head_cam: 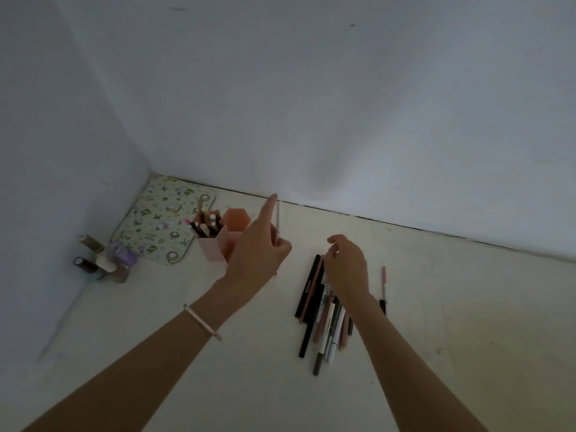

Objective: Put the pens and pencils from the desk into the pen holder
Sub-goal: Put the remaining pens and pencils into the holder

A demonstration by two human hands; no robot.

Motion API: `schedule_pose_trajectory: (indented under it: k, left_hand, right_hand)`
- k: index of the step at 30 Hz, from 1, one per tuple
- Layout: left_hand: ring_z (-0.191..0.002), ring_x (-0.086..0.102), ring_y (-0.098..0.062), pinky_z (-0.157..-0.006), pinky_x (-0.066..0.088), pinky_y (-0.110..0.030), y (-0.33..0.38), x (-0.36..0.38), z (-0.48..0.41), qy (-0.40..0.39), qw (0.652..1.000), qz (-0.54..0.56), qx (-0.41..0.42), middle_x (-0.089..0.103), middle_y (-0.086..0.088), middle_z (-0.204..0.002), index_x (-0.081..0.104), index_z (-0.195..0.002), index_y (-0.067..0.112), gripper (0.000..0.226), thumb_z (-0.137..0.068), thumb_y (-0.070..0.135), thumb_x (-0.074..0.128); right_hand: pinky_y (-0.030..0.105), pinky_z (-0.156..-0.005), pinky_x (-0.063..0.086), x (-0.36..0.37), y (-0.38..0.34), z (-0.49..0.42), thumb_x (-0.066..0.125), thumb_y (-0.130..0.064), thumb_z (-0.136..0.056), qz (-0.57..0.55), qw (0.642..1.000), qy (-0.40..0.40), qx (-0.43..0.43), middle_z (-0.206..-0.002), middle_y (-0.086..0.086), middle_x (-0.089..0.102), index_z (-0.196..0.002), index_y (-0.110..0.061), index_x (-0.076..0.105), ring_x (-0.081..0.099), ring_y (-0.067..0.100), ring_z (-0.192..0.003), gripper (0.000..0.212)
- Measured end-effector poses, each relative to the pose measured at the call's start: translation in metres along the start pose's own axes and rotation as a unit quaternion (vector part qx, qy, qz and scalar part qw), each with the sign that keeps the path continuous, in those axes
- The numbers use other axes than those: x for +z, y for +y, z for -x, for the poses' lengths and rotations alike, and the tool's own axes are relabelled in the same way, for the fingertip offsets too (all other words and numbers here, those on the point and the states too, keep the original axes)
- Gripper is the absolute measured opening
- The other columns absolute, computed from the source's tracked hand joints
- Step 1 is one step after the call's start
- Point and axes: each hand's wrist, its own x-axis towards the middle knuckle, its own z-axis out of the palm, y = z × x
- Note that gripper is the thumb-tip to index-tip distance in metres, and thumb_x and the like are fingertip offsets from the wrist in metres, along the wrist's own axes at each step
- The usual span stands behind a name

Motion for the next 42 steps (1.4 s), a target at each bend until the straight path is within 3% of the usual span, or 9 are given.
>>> schedule_pose_trajectory:
  k: [4, 9, 13, 17, 25, 27, 30, 35, 42]
  left_hand:
    - [-0.069, 0.058, -0.01, -0.062, 0.056, -0.024, 0.012, -0.042, 0.001, 0.023, 0.999, 0.02, 0.043, 0.054, 0.006, -0.078, 0.03, -0.146, 0.041, 0.082, -0.079, 0.01, 0.065]
    - [-0.068, 0.06, -0.01, -0.061, 0.057, -0.022, 0.011, -0.069, 0.001, 0.09, 0.994, 0.052, 0.045, 0.054, 0.01, -0.085, 0.033, -0.143, 0.04, 0.08, -0.08, 0.006, 0.067]
    - [-0.069, 0.064, -0.006, -0.059, 0.054, -0.013, 0.009, -0.097, -0.004, 0.219, 0.969, 0.079, 0.079, 0.059, 0.007, -0.087, 0.039, -0.142, 0.029, 0.075, -0.078, 0.001, 0.067]
    - [-0.079, 0.068, -0.017, -0.067, 0.058, -0.022, -0.007, -0.125, -0.015, 0.315, 0.937, 0.1, 0.115, 0.063, -0.006, -0.097, 0.039, -0.138, 0.026, 0.067, -0.082, -0.001, 0.065]
    - [-0.075, 0.061, -0.015, -0.065, 0.055, -0.031, -0.062, -0.102, -0.02, 0.206, 0.957, -0.152, 0.136, 0.062, -0.003, -0.098, 0.059, -0.122, 0.017, 0.035, -0.089, 0.005, 0.061]
    - [-0.086, 0.063, -0.022, -0.076, 0.053, -0.034, -0.073, -0.099, -0.015, 0.186, 0.958, -0.175, 0.133, 0.064, -0.005, -0.098, 0.071, -0.103, 0.011, 0.016, -0.091, 0.008, 0.06]
    - [-0.104, 0.06, -0.028, -0.092, 0.049, -0.04, -0.078, -0.102, -0.007, 0.212, 0.961, -0.147, 0.098, 0.065, -0.011, -0.11, 0.069, -0.112, 0.005, 0.03, -0.097, 0.02, 0.047]
    - [-0.098, 0.06, -0.019, -0.084, 0.052, -0.034, -0.062, -0.113, 0.0, 0.279, 0.952, -0.059, 0.11, 0.061, -0.001, -0.109, 0.061, -0.118, 0.005, 0.025, -0.097, 0.004, 0.047]
    - [-0.091, 0.059, -0.007, -0.079, 0.051, -0.025, -0.043, -0.108, -0.003, 0.289, 0.952, -0.003, 0.104, 0.06, 0.006, -0.106, 0.061, -0.114, 0.01, 0.028, -0.091, 0.003, 0.047]
  right_hand:
    - [0.033, -0.088, 0.044, 0.03, -0.005, -0.002, 0.042, -0.01, -0.094, 0.244, 0.963, -0.102, -0.05, -0.101, 0.008, 0.066, -0.105, -0.009, 0.058, 0.056, 0.025, -0.098, 0.019]
    - [0.03, -0.083, 0.043, 0.055, -0.011, -0.001, 0.043, -0.013, -0.097, 0.318, 0.939, -0.118, -0.055, -0.105, 0.005, 0.064, -0.107, -0.012, 0.052, 0.057, 0.022, -0.099, 0.014]
    - [0.035, -0.074, 0.048, 0.059, -0.019, -0.005, 0.042, -0.007, -0.094, 0.205, 0.971, -0.123, -0.024, -0.104, 0.012, 0.061, -0.115, -0.006, 0.047, 0.06, 0.028, -0.092, 0.021]
    - [0.027, -0.062, 0.036, 0.039, -0.044, -0.021, 0.052, -0.007, -0.089, -0.007, 1.0, -0.007, -0.013, -0.094, 0.009, 0.06, -0.119, -0.009, 0.049, 0.058, 0.025, -0.078, 0.03]
    - [0.01, -0.068, 0.045, 0.006, -0.134, -0.012, 0.053, -0.011, -0.091, -0.342, 0.914, 0.156, -0.152, -0.094, -0.007, 0.06, -0.117, -0.032, 0.045, 0.059, 0.007, -0.077, 0.034]
    - [0.013, -0.072, 0.047, 0.008, -0.15, -0.008, 0.053, -0.011, -0.092, -0.361, 0.899, 0.165, -0.187, -0.097, -0.002, 0.06, -0.12, -0.031, 0.044, 0.059, 0.009, -0.08, 0.036]
    - [0.02, -0.079, 0.051, 0.02, -0.164, -0.002, 0.053, -0.01, -0.095, -0.354, 0.896, 0.147, -0.222, -0.102, 0.003, 0.059, -0.124, -0.025, 0.042, 0.061, 0.013, -0.087, 0.035]
    - [0.008, -0.078, 0.044, 0.046, -0.167, 0.009, 0.052, -0.012, -0.098, -0.258, 0.925, 0.068, -0.269, -0.109, 0.006, 0.06, -0.126, -0.025, 0.038, 0.055, 0.002, -0.089, 0.034]
    - [0.03, -0.076, 0.052, 0.048, -0.163, 0.008, 0.049, -0.016, -0.099, -0.197, 0.943, 0.027, -0.267, -0.111, 0.005, 0.06, -0.122, -0.027, 0.037, 0.063, 0.02, -0.089, 0.028]
